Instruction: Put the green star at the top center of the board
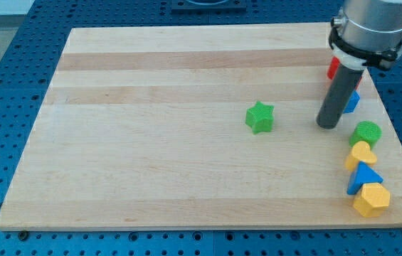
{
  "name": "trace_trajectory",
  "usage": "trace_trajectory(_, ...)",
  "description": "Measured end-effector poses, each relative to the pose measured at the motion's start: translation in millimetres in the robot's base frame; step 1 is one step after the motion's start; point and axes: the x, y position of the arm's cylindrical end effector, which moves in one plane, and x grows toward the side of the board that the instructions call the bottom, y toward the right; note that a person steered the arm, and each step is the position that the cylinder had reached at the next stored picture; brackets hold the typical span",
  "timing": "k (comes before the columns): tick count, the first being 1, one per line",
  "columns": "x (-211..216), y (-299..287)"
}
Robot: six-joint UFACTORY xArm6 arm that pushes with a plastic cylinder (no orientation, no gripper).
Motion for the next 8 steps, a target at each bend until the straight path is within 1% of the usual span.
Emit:
trace_trajectory(1,1,-42)
trace_trajectory(3,17,-118)
trace_trajectory(5,17,-144)
trace_trajectory(6,7,-144)
trace_trajectory(8,4,-135)
